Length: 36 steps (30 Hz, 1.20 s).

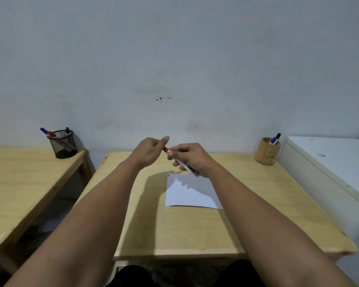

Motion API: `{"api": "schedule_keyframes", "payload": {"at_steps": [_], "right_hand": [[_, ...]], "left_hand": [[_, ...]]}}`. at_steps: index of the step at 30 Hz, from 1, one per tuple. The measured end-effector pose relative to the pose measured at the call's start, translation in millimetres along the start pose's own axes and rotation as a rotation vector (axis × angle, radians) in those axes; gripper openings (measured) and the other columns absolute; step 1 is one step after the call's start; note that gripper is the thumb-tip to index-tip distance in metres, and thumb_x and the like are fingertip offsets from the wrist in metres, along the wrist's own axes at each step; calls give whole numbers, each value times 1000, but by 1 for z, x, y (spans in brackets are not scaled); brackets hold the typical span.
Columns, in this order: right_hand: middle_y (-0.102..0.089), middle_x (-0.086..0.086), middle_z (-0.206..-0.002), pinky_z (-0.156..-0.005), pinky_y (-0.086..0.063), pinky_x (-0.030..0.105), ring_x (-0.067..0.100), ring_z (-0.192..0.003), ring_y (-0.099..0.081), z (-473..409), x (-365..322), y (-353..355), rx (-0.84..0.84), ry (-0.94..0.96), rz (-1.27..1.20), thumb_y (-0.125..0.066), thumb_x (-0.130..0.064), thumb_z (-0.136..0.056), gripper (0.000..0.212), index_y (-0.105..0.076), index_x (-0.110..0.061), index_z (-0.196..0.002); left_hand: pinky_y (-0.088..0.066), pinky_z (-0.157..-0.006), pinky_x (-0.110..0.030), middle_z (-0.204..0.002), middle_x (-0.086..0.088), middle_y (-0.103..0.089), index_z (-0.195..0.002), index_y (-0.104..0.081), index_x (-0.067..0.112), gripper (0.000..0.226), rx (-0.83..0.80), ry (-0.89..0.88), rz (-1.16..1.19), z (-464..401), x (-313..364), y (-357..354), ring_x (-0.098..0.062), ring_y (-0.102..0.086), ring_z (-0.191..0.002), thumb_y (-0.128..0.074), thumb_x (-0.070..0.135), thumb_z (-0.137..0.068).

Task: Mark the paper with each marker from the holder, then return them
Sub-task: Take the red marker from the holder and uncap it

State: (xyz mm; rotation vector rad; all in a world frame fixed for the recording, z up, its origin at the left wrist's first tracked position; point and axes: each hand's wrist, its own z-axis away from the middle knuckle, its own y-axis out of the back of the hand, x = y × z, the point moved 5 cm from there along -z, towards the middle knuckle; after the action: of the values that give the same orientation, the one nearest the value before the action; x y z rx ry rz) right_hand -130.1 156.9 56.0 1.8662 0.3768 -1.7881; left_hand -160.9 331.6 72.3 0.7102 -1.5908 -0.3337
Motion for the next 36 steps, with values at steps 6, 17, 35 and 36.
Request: {"api": "schedule_keyframes", "payload": {"at_steps": [6,17,35,36], "right_hand": [[-80,7,-96,-58,-51,21,12,-67,-67,-7,12,-10,4,8,-53,-81,-18,-96,23,-82,-1,-112],[-82,-1,-84,-57,-51,22,8,-60,-69,-11,52,11,192,99,276,-85,-16,-90,7,-86,-18,-97],[-78,2,-80,-49,-52,21,14,-63,-73,-26,62,46,378,-118,-652,-71,-31,-104,16,-72,-16,-108],[-76,3,-75,-49,-50,22,14,-58,-69,-24,64,47,434,-101,-503,-69,-38,-104,22,-73,-16,-103]], "left_hand": [[-45,-63,-34,-61,-8,-46,-65,-66,8,57,-41,7,32,0,-8,-7,-24,-43,-63,-45,43,-105],[-51,-61,-33,-88,-10,-66,-75,-65,2,49,113,151,65,-27,-41,13,-30,-57,-66,-49,37,-106],[-37,-77,-37,-112,-2,-69,-109,-65,19,50,-66,-120,-1056,-23,-90,-62,-26,-63,-105,-32,56,-102],[-37,-75,-36,-111,-1,-69,-110,-64,19,52,-52,-102,-1031,-21,-88,-60,-26,-63,-106,-31,58,-102]]}}
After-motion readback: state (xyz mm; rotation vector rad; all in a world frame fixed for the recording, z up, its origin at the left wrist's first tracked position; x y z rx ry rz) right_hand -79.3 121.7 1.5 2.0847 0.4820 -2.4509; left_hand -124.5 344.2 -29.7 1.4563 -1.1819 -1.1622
